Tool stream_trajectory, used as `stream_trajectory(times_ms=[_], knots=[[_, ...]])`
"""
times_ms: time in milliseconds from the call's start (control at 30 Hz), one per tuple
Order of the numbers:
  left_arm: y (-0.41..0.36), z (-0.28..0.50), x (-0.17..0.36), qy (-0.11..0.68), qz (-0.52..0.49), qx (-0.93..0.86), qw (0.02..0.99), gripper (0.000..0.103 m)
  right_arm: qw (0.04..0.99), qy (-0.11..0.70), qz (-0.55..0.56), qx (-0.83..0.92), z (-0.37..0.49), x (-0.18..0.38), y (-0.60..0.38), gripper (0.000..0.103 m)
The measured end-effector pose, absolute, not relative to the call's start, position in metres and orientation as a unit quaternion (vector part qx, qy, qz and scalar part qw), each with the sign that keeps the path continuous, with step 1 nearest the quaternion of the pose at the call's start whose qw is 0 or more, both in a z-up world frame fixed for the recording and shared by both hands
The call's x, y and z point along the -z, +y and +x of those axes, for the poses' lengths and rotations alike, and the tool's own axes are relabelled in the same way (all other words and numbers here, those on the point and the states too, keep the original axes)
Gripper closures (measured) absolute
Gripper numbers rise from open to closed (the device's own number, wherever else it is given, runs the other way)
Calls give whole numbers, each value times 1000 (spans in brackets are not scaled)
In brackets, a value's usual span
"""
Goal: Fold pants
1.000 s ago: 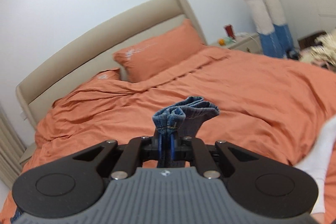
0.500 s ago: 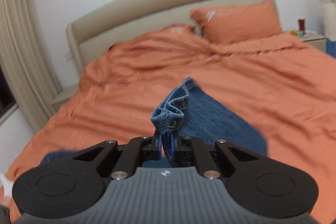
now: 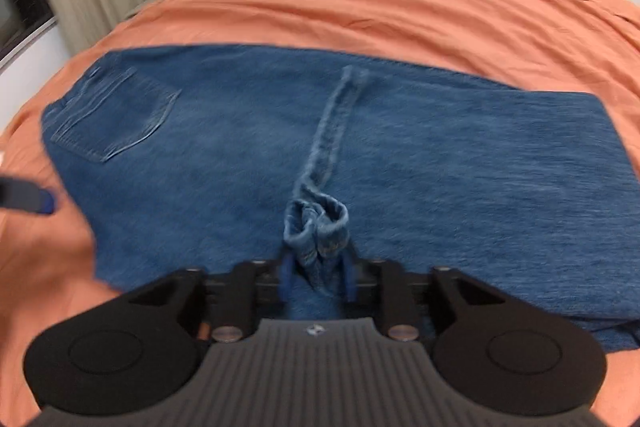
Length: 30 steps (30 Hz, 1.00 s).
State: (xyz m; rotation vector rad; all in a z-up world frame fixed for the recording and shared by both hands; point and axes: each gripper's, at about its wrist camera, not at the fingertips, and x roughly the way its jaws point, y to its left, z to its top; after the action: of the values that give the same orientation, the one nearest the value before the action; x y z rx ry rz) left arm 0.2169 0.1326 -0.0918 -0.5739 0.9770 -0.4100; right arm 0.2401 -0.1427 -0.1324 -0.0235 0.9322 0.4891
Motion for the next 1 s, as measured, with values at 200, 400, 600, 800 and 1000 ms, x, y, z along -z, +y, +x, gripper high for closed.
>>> stream_trajectory(times_ms=[200,400,600,800,1000], knots=[[103,256,103,456,-276,213,819,59,838,469,13,-279,240,116,-154,58],[76,307,120,432,-293,206,828,55,876,424,24,-229,255,101,-209,52],[64,354,155,438,-326,195,815,55,900,397,53,-170,270,107,-262,52],[56,355,164,423,-320,196,825,87,903,393,86,-148,278,99,-280,52],[34,322,98,348,-210,230,884,97,906,404,83,-96,271,103,-308,60]])
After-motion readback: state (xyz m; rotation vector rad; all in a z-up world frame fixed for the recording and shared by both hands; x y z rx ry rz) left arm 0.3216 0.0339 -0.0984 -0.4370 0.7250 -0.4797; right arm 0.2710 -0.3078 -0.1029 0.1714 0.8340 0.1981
